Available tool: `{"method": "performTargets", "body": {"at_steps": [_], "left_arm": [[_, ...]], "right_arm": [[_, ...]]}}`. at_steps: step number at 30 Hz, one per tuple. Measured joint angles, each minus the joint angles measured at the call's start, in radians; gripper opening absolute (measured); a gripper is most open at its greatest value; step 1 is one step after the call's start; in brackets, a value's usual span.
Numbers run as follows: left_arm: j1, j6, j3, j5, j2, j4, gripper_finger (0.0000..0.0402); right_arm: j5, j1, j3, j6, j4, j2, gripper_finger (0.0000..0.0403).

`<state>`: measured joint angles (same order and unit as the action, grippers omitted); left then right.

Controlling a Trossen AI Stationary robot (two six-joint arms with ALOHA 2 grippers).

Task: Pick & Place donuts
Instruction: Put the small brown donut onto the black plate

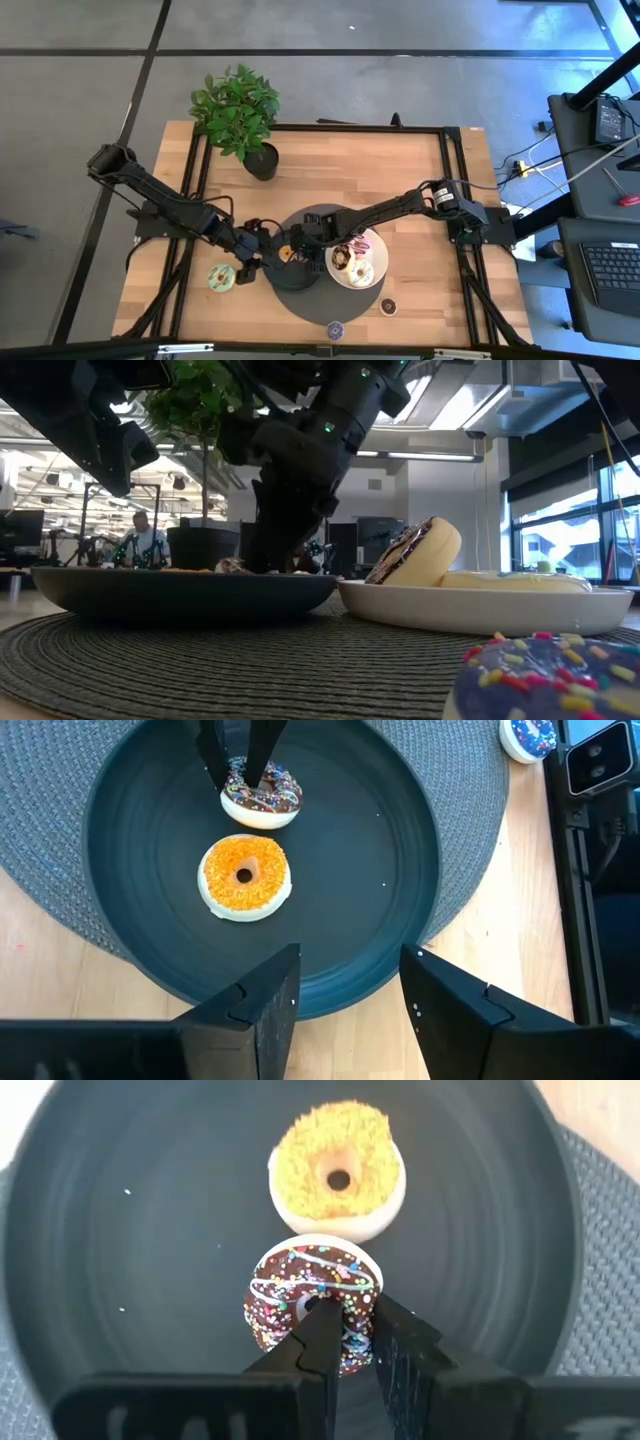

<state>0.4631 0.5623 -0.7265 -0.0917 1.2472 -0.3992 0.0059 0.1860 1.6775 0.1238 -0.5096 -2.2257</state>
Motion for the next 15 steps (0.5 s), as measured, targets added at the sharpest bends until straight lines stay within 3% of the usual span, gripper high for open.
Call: {"method": "performTargets", "body": {"at_steps": [10,15], "left_arm": [[0.000,0.000,0.000,-0.001,0.000,-0.002,0.0169],[0.000,0.000,0.000,-0.001,0.000,-0.002,0.0169]], "right_arm": [[0.000,0.000,0.000,-0.002,-0.003,-0.001,0.0059],[0.000,0.000,0.000,-0.001,-0.006,-0.001,0.0084]]}}
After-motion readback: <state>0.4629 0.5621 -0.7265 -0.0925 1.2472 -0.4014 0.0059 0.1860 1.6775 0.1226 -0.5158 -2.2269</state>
